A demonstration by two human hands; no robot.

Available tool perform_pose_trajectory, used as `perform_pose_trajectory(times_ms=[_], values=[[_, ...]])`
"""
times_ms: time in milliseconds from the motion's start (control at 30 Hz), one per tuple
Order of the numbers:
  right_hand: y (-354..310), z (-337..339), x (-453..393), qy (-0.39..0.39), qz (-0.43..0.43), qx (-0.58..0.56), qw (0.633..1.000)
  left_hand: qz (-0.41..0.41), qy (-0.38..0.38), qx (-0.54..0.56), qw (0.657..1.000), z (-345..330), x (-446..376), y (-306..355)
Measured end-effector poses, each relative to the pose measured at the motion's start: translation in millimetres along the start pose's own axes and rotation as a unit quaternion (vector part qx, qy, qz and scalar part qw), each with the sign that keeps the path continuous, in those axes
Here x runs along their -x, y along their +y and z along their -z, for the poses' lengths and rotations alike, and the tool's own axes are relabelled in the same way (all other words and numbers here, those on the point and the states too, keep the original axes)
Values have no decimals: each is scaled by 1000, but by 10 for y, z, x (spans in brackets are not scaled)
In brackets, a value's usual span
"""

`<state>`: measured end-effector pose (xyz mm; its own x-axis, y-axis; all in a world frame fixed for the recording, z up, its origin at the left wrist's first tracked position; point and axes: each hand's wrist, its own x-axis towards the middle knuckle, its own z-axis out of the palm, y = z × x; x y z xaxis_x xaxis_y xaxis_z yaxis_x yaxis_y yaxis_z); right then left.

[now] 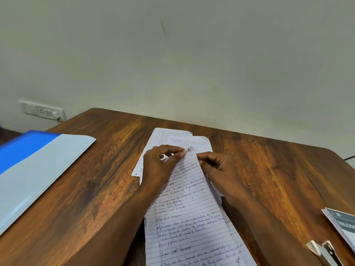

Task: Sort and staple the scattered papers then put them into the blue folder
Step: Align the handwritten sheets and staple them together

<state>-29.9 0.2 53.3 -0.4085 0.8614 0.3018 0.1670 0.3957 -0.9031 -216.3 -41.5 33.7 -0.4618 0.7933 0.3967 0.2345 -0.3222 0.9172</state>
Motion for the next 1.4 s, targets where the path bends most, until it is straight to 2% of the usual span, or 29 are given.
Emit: perform_pose_trajectory(times_ms=[200,400,700,967,1233,1400], values=[[-28,-29,6,23,-4,-22,999,2,11,-11,1000,-10,-5,-6],[38,-115,-12,104,-3,61,993,-11,-2,-4,1000,-22,3,-52],[47,-176,14,102,9,83,991,-37,-46,-46,997,-65,18,-140],[130,-253,18,110,14,86,990,5,-56,-54,997,-84,49,-165],[43,-91,-12,85,-101,-18,991,19,-38,-46,998,-66,32,-173],[22,-78,-3,89,-113,-42,989,30,-40,-53,997,-79,18,-187]])
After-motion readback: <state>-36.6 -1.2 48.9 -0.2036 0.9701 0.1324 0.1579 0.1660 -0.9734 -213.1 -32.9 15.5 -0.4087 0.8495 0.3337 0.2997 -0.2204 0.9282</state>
